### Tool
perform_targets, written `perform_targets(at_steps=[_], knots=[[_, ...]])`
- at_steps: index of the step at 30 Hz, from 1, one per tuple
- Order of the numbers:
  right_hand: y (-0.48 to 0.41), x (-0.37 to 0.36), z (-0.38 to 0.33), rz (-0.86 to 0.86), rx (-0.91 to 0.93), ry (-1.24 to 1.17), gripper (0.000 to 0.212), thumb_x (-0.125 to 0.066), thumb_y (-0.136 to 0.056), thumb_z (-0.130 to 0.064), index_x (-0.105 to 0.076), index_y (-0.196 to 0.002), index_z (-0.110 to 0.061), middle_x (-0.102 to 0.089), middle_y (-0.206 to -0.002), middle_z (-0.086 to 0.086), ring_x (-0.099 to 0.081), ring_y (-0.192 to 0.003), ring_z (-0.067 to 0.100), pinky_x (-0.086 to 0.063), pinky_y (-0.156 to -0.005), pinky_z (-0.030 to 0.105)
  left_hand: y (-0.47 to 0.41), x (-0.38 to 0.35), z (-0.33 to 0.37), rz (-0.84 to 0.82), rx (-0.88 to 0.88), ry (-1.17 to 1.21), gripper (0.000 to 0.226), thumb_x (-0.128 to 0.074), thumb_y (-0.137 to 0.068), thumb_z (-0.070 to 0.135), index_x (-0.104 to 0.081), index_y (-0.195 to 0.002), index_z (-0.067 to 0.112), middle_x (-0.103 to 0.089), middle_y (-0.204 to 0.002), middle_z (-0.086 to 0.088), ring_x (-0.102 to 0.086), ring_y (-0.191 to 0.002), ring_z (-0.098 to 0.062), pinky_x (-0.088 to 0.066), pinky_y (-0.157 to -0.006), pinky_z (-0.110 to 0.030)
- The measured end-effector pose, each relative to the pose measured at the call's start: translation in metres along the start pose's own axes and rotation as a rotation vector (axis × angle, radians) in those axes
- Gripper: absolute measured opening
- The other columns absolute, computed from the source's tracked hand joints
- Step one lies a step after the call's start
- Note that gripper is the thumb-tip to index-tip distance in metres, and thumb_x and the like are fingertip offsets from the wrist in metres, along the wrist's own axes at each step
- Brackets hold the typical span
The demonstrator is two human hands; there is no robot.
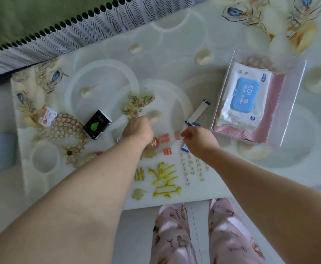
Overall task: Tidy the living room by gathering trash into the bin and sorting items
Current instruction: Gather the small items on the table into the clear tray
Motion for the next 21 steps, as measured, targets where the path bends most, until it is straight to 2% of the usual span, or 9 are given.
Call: perform_targets(at_steps=[5,8,10,13,16,21], knots=[[-0.008,-0.041,-0.023,-0.083,0.030,0.121,0.040,-0.050,-0.088,-0.010,-0.057,-0.124,-0.026,-0.063,-0.120,-0.002,-0.059,-0.107,0.021,-0.053,-0.085,0.034,-0.005,-0.007,-0.056,0.047,0.097,0.070,0.038,-0.049,-0.090,0.007,-0.054,-0.127,0.013,-0.056,-0.130,-0.009,-0.052,-0.122,-0.030,-0.046,-0.093,-0.040],[-0.010,-0.065,-0.040,-0.088,0.093,0.217,0.058,-0.060,-0.083,-0.011,-0.043,-0.137,-0.027,-0.054,-0.129,0.002,-0.051,-0.118,0.024,-0.048,-0.086,0.033,-0.008,-0.012,-0.092,0.146,0.155,0.119,0.037,-0.046,-0.091,0.004,-0.054,-0.127,0.011,-0.055,-0.131,-0.011,-0.050,-0.123,-0.031,-0.046,-0.091,-0.042],[-0.012,-0.080,-0.051,-0.087,0.131,0.291,0.069,-0.062,-0.082,-0.012,-0.034,-0.144,-0.029,-0.047,-0.137,0.003,-0.044,-0.124,0.026,-0.043,-0.093,0.035,-0.009,-0.014,-0.118,0.197,0.177,0.109,0.036,-0.045,-0.092,0.004,-0.054,-0.126,0.011,-0.055,-0.130,-0.012,-0.049,-0.122,-0.032,-0.046,-0.090,-0.043],[-0.014,-0.101,-0.063,-0.106,0.150,0.375,0.078,-0.063,-0.081,-0.009,-0.027,-0.147,-0.032,-0.038,-0.145,0.001,-0.042,-0.127,0.025,-0.041,-0.098,0.037,-0.007,-0.020,-0.155,0.187,0.215,0.110,0.038,-0.043,-0.093,0.005,-0.052,-0.129,0.014,-0.052,-0.133,-0.011,-0.044,-0.126,-0.031,-0.044,-0.095,-0.043],[-0.016,-0.109,-0.067,-0.096,0.142,0.406,0.074,-0.059,-0.082,-0.003,-0.030,-0.145,-0.031,-0.041,-0.142,0.002,-0.042,-0.125,0.027,-0.041,-0.095,0.034,-0.004,-0.025,-0.176,0.148,0.241,0.137,0.041,-0.049,-0.090,0.006,-0.050,-0.131,0.014,-0.052,-0.134,-0.011,-0.044,-0.126,-0.031,-0.043,-0.096,-0.043],[-0.015,-0.123,-0.071,-0.034,0.128,0.444,0.058,-0.054,-0.088,-0.003,-0.039,-0.138,-0.029,-0.045,-0.135,0.004,-0.042,-0.121,0.027,-0.038,-0.080,0.032,0.002,-0.034,-0.194,0.105,0.242,0.181,0.045,-0.050,-0.090,0.008,-0.045,-0.135,0.011,-0.047,-0.137,-0.014,-0.041,-0.128,-0.033,-0.041,-0.095,-0.042]])
Point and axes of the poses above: each hand's wrist, its own y-axis away from the middle knuckle, its own x-axis out of the back of the hand, z = x × y, the point moved 2 cm from there along -y, towards the middle knuckle
